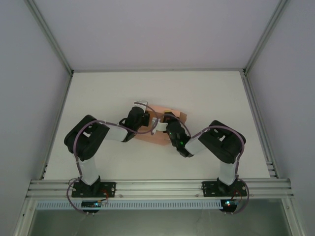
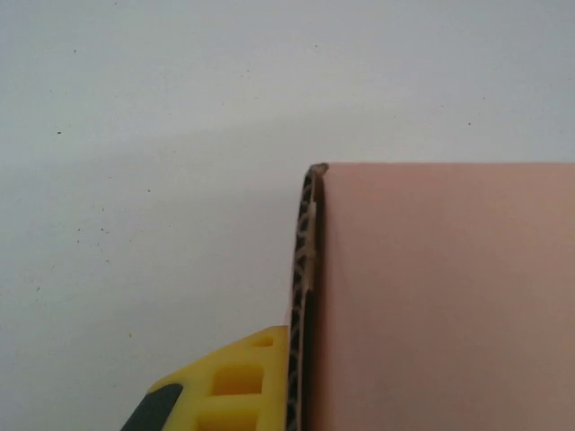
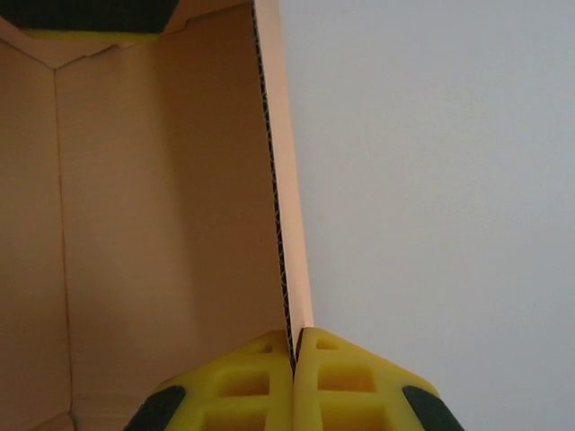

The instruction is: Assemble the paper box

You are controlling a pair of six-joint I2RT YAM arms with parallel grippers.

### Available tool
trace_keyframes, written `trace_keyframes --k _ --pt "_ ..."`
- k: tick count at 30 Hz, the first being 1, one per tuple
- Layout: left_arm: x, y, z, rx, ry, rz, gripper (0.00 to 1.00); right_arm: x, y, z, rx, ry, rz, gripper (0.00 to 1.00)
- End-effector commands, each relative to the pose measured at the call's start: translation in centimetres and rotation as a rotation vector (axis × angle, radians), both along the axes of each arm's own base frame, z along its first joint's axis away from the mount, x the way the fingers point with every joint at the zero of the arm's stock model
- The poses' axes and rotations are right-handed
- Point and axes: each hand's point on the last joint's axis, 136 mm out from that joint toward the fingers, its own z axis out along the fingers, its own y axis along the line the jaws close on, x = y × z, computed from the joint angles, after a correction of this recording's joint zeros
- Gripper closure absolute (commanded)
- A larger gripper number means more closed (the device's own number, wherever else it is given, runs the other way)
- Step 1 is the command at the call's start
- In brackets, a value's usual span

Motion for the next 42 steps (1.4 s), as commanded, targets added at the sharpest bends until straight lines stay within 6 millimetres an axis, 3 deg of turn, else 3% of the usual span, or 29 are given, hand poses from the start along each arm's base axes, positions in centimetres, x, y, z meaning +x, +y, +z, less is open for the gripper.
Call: trace_keyframes --k 1,5,7,8,11,14,17,20,26,31,37,42 --pt "1.3 1.5 1.2 -0.018 -0.038 0.093 1.0 -0.5 -1.2 -1.5 0.022 0.099 -0.044 0.75" --pt "0.7 2.0 2.1 -0.038 -0.037 0.106 1.0 -0.6 -2.7 2.2 0.177 0.081 -0.099 0.33" --pt "0.4 2.6 2.5 -0.046 -0.03 0.132 1.0 -1.0 -3.9 3.8 0.28 0.102 -0.132 0.06" --pt "0.1 2.8 2.4 -0.047 -0.022 0.14 1.0 -1.4 -4.3 4.2 0.323 0.133 -0.139 0.02" --pt "-0.5 3.3 3.0 -0.062 -0.019 0.152 1.0 -3.0 -5.2 5.2 0.494 0.312 -0.13 0.01" --pt "-1.0 3.6 3.1 -0.065 -0.013 0.153 1.0 -4.3 -5.8 7.7 0.741 0.495 -0.085 0.01" --pt "-1.5 3.3 3.5 -0.09 -0.01 0.126 1.0 -4.1 -6.3 11.2 0.954 0.56 -0.047 0.01" --pt "-1.8 3.1 3.6 -0.103 0.001 0.113 1.0 -2.8 -7.0 12.2 1.049 0.586 -0.107 0.01" --pt "-2.3 3.1 4.3 -0.122 0.009 0.106 1.0 -0.3 -7.4 8.2 0.986 0.644 -0.266 0.01" --pt "-2.6 2.5 4.9 -0.12 0.028 0.066 1.0 0.5 -7.1 4.8 0.939 0.688 -0.323 0.01" --pt "-3.0 1.6 5.1 -0.134 0.022 0.024 1.0 2.4 -4.6 3.2 0.966 0.725 -0.302 0.01" --pt "-3.1 1.3 4.8 -0.141 0.042 0.028 1.0 3.6 -1.7 3.4 1.009 0.709 -0.249 0.01"
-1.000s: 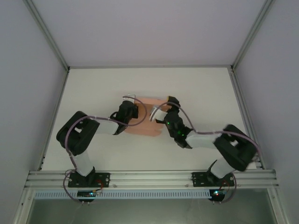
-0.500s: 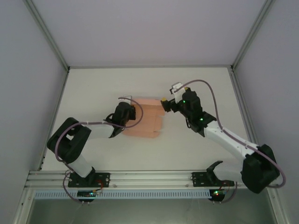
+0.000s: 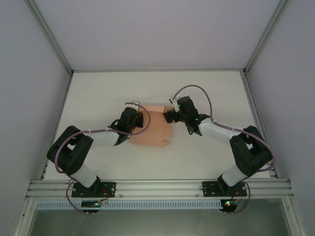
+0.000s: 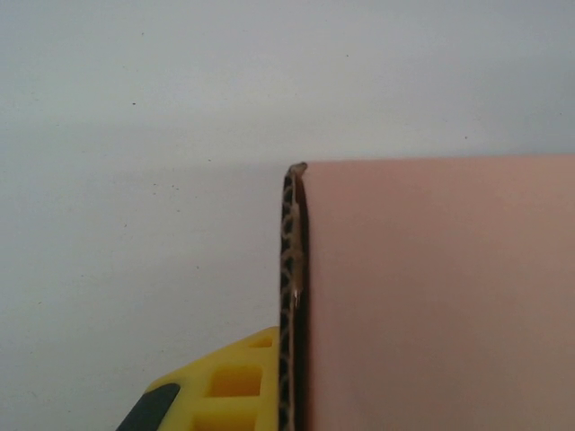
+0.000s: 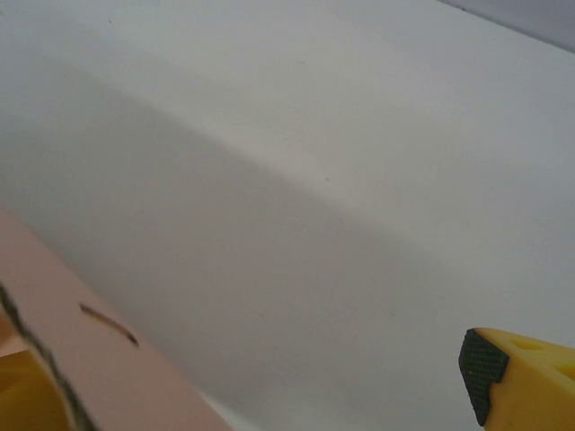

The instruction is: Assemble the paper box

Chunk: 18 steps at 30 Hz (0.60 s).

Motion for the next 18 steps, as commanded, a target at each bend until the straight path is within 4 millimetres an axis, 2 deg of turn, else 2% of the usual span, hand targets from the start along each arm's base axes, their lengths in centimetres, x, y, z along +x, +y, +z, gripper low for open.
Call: trace_keyframes --k 1,5,9,15,18 --pt "0.1 -1.3 1.9 -0.053 -0.025 -0.023 1.0 1.8 2.4 2.9 0.106 -0.096 -0.037 0.01" --pt "0.1 -1.1 1.6 -0.064 -0.008 0.004 1.0 2.4 1.5 4.1 0.124 -0.168 -0.201 0.01" --pt "0.3 -0.3 1.7 -0.051 0.003 0.057 1.0 1.2 -1.4 4.1 0.027 -0.164 -0.34 0.01" --pt "0.3 0.4 3.1 -0.04 -0.013 0.089 1.0 -3.7 -6.8 0.6 -0.02 0.011 -0.44 0.01" --pt "0.1 0.6 3.6 -0.036 -0.016 0.085 1.0 -5.5 -8.4 -1.7 0.002 0.104 -0.428 0.01"
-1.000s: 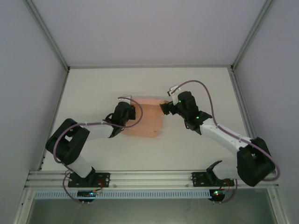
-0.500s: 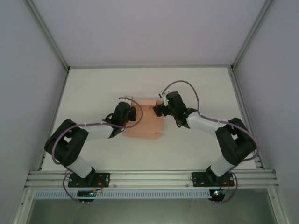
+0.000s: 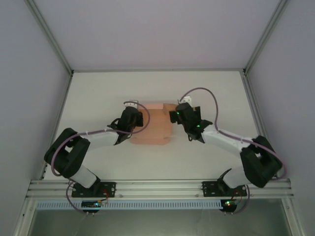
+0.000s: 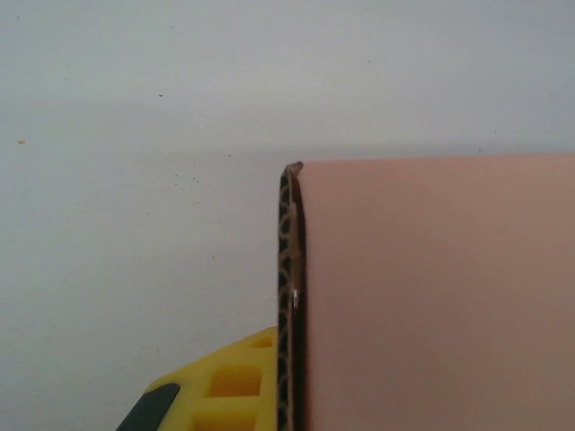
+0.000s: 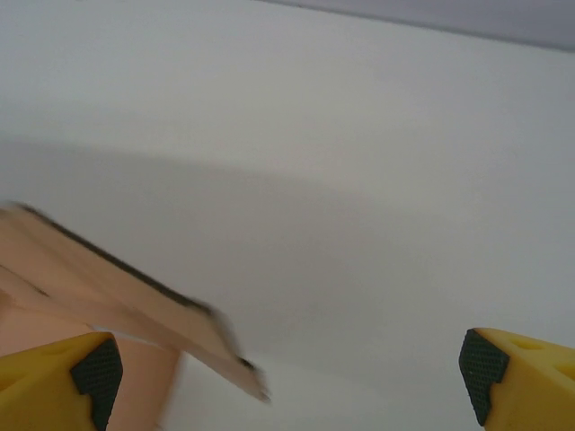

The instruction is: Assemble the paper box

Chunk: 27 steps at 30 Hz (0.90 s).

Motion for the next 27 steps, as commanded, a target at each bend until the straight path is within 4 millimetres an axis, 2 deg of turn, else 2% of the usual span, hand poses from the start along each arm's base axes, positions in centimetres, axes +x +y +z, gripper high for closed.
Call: trace_keyframes --k 1,4,8,13,18,27 --pt "0.3 -0.2 2.6 -0.019 -0.039 0.007 1.0 -2.7 -2.7 -3.9 0.012 0.15 -0.046 0.01" --pt "0.0 -0.3 3.1 -0.028 -0.037 -0.005 1.0 -2.9 -2.7 -4.6 0.039 0.166 -0.035 0.01" --pt "-0.3 -0.5 3.5 -0.044 -0.033 -0.024 1.0 -1.6 -1.9 -4.8 0.06 0.156 -0.026 0.01" --pt "-0.5 -0.8 3.1 -0.05 -0.016 -0.036 1.0 0.6 0.7 -3.2 0.088 0.108 0.05 0.01" --pt "-0.3 -1.3 2.5 -0.055 0.008 -0.048 1.0 1.2 4.8 -1.7 0.144 0.104 0.191 0.01" --pt "-0.2 -2.1 2.0 -0.088 0.044 -0.056 1.0 2.6 8.5 -2.1 0.1 0.081 0.226 0.01"
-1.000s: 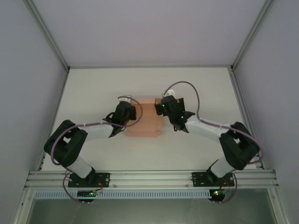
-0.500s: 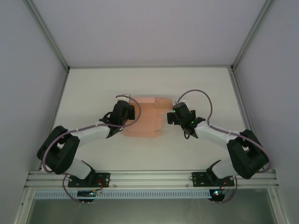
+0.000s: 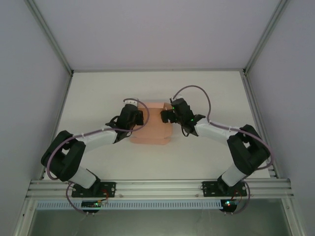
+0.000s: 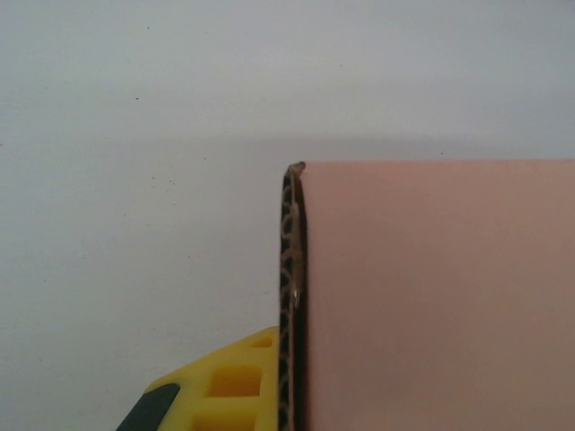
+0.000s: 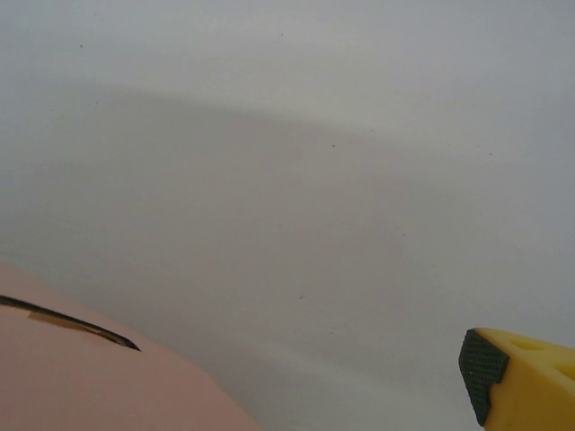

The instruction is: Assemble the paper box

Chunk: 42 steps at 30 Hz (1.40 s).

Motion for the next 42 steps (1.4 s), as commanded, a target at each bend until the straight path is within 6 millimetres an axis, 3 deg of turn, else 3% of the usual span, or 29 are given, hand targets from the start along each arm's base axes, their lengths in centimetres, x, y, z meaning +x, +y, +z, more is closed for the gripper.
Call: trace_keyframes --k 1,4,8,14,19,23,27,31,34,42 --pt "0.2 -1.3 0.8 -0.048 0.003 -0.02 1.0 0.6 2.0 0.8 -0.036 -0.055 0.023 0.01" --pt "0.3 -0.7 0.8 -0.029 0.003 0.004 1.0 0.2 1.8 1.1 -0.094 -0.085 -0.01 0.01" --pt "0.3 -0.1 0.7 -0.002 0.003 0.018 1.0 -0.9 -0.3 1.7 -0.14 -0.08 -0.044 0.01" --pt "0.4 1.3 0.8 -0.003 0.009 0.029 1.0 -5.3 -4.9 2.8 -0.132 -0.041 -0.034 0.01" --pt "0.1 1.7 1.2 -0.024 -0.001 -0.018 1.0 -8.4 -7.1 5.0 0.039 -0.073 0.068 0.01" --pt "-0.5 1.4 1.6 -0.028 -0.019 -0.078 1.0 -8.0 -10.2 6.3 0.166 -0.088 0.042 0.05" --pt "-1.1 0.8 1.9 -0.033 -0.028 -0.135 1.0 -6.3 -11.4 6.3 0.225 -0.034 0.052 0.08" --pt "-1.2 0.6 1.9 -0.04 -0.024 -0.145 1.0 -4.5 -9.8 6.0 0.248 0.006 0.163 0.12" --pt "-1.1 0.3 2.0 -0.049 -0.026 -0.156 1.0 -3.9 -7.2 5.6 0.263 0.038 0.3 0.14" --pt "-0.7 0.3 1.4 -0.029 -0.006 -0.146 1.0 -7.6 -0.5 4.4 0.32 0.116 0.639 0.24"
